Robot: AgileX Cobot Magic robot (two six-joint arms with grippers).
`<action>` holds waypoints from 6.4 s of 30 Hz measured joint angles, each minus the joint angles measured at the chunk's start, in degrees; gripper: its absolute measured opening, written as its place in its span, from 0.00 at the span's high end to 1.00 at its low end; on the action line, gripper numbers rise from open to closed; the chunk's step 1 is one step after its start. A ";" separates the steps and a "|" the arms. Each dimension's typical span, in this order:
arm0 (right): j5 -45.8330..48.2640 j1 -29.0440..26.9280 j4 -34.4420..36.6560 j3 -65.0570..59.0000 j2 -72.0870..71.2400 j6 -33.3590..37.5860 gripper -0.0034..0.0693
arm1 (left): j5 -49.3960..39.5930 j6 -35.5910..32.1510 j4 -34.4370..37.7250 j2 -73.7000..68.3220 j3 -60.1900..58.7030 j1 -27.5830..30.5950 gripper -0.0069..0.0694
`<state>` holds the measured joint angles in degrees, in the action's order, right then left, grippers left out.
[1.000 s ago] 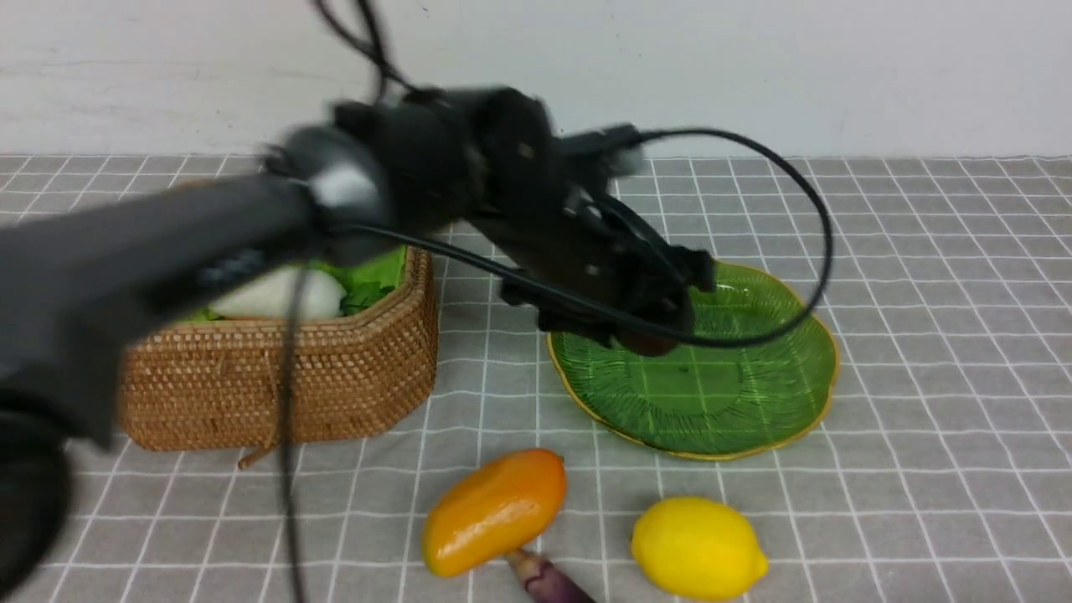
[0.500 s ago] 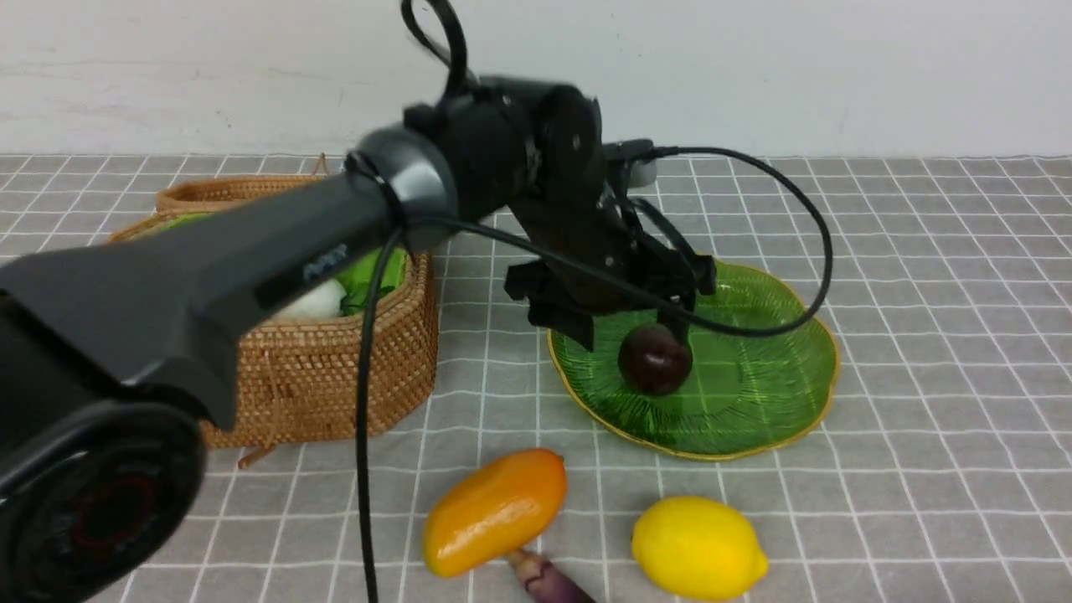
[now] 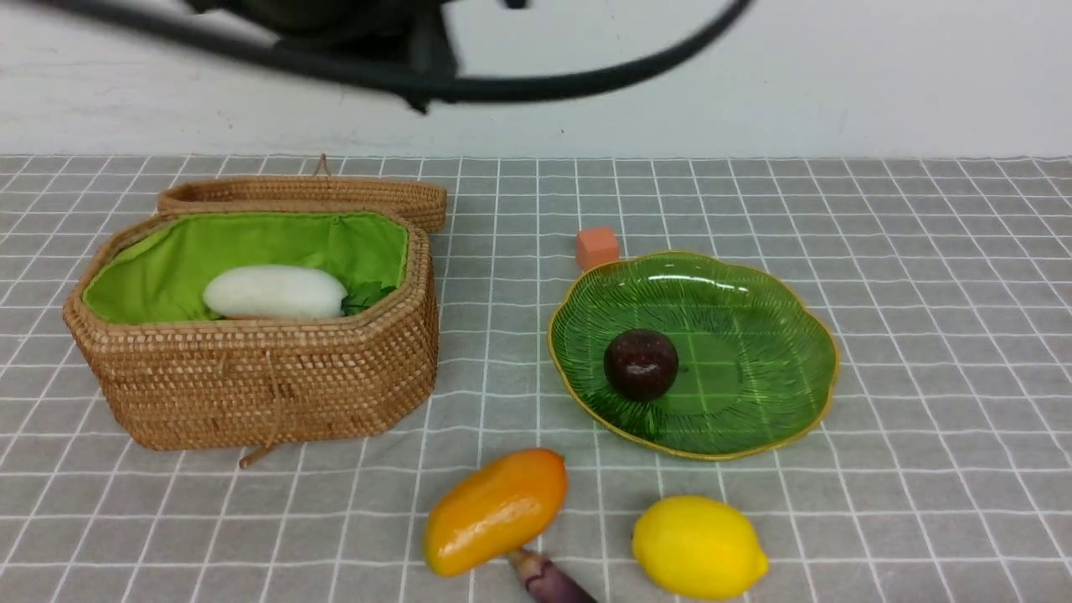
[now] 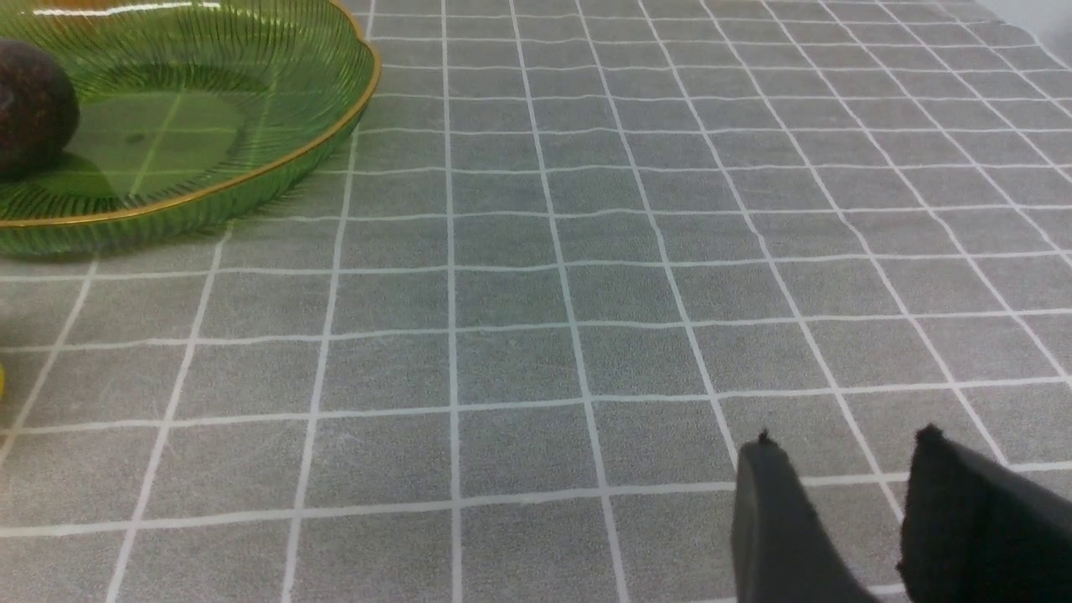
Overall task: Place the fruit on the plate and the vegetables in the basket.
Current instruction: Use the right arm to grab a lemon and put it into the right plate
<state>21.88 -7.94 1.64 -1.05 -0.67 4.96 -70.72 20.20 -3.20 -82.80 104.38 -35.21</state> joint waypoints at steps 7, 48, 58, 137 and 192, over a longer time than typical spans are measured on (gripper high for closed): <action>0.00 0.00 0.00 0.00 0.00 0.00 0.62 | 0.42 0.64 1.88 16.10 -23.03 0.00 0.93; 0.00 0.00 0.00 0.00 0.00 0.00 0.62 | 45.86 -0.74 -9.38 73.97 -85.81 21.13 0.93; 0.00 0.00 0.00 0.00 0.00 0.00 0.62 | 45.56 -0.97 -6.20 83.30 -105.13 29.08 0.92; 17.20 16.46 9.93 43.35 57.71 -0.72 0.56 | 46.25 -1.59 -6.44 83.30 -105.74 27.90 0.86; 4.83 21.77 12.44 74.58 107.13 6.21 0.04 | 46.25 -1.61 -6.44 83.30 -105.74 27.90 0.78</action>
<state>26.71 13.83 14.09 73.53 106.46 11.17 -24.47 18.60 -9.64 0.50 -1.36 -7.31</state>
